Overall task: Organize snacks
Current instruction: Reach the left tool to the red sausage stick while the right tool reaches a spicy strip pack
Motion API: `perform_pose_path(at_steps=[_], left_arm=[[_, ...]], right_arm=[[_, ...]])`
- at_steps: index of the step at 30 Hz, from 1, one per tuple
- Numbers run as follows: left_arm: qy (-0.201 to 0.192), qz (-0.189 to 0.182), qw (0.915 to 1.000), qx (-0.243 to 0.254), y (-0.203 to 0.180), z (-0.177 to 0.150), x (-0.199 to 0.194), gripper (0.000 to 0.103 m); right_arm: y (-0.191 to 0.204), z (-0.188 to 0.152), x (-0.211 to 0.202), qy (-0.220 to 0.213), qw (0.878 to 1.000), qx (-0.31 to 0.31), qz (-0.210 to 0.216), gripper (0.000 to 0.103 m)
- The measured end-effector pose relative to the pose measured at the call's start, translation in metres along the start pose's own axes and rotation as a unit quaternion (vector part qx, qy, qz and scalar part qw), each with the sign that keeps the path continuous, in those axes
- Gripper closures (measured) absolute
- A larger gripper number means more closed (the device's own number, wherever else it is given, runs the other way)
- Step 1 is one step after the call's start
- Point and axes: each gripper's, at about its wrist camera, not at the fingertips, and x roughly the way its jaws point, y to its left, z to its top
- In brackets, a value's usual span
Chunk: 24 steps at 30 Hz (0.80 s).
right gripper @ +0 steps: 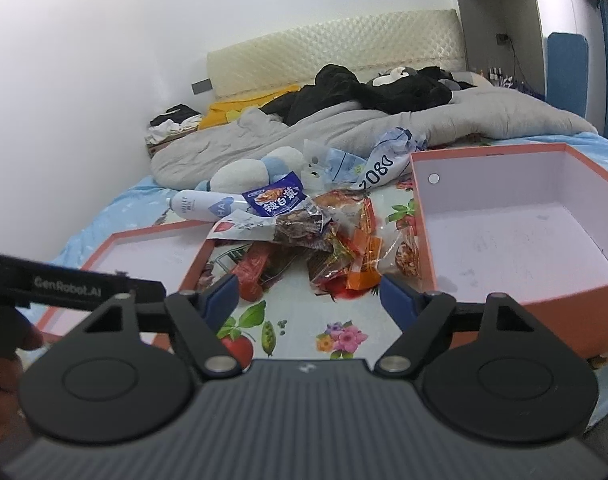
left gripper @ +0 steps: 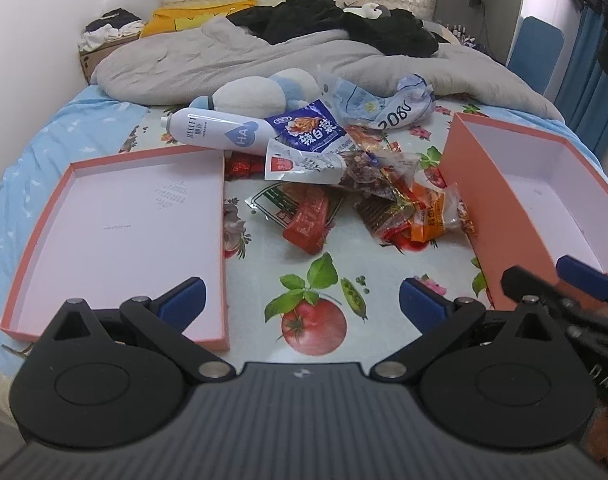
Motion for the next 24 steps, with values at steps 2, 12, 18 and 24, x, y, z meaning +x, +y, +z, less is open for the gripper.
perform_pose_path(at_steps=[2, 12, 18, 24], left_arm=[[-0.001, -0.006, 0.9999, -0.009, 0.004, 0.005, 0.008, 0.000], [0.005, -0.027, 0.9980, -0.057, 0.017, 0.038, 0.055, 0.000], [0.007, -0.028, 0.9987, -0.043, 0.014, 0.046, 0.089, 0.004], [0.025, -0.040, 0.9969, -0.063, 0.029, 0.055, 0.130, 0.014]], right_arm=[[0.004, -0.003, 0.009, -0.005, 1.000, -0.002, -0.007, 0.023], [-0.001, 0.002, 0.056, -0.026, 0.998, 0.059, 0.002, 0.023], [-0.003, 0.002, 0.096, 0.025, 0.997, 0.077, -0.009, 0.024], [-0.007, 0.005, 0.132, 0.064, 0.990, 0.124, -0.025, 0.037]])
